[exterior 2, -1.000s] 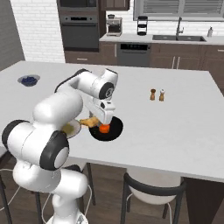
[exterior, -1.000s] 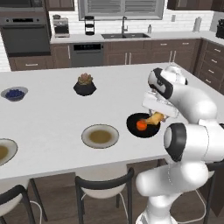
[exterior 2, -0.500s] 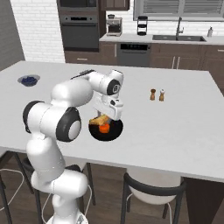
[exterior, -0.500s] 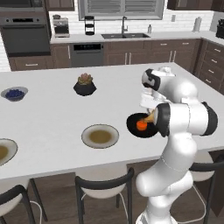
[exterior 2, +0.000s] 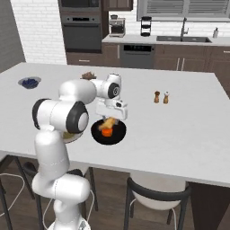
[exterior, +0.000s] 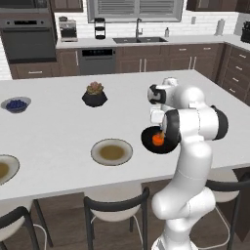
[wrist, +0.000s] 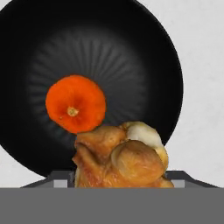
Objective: Pick the chicken drumstick and squash from their plates and place them in the bowl. Then put the bowl in the fridge.
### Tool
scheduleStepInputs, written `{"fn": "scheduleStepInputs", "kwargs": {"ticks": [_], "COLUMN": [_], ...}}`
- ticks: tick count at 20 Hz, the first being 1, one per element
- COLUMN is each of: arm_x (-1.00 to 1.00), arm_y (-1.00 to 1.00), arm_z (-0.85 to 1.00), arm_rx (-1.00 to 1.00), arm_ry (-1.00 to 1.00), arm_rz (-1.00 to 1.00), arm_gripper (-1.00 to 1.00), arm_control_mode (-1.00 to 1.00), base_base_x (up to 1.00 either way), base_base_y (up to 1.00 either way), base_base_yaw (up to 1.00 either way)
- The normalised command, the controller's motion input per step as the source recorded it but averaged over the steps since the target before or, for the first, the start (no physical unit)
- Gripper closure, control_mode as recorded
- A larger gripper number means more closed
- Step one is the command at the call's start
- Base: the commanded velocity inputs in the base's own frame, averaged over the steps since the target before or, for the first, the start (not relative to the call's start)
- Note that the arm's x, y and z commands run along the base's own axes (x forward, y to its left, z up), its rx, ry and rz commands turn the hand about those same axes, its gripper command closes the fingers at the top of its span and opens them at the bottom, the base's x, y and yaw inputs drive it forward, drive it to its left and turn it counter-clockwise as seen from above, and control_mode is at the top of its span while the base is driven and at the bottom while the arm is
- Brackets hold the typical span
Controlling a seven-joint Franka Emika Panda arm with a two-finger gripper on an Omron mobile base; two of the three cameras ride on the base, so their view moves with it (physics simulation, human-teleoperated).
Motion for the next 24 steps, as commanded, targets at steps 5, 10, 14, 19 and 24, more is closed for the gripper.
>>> {"fn": "scheduleStepInputs", "kwargs": {"ticks": [5,10,14,19,24], "arm_x": [0.45,0.36,0.54,-0.14,-0.40], "arm_y": [-0.03,-0.04,0.00,0.03,-0.01], "arm_z": [-0.47,-0.41,-0.28,-0.09,0.03], "arm_rx": [0.00,0.00,0.00,0.00,0.00], "arm_ry": [-0.07,-0.01,0.00,-0.03,-0.06], "arm_rz": [0.19,0.11,0.02,0.00,0.00], "arm_gripper": [1.00,1.00,1.00,1.00,1.00], "arm_control_mode": [-1.00,-1.00,-1.00,-1.00,-1.00], "base_base_x": [0.00,0.00,0.00,0.00,0.00], "base_base_y": [0.00,0.00,0.00,0.00,0.00], "base_base_yaw": [0.00,0.00,0.00,0.00,0.00]}}
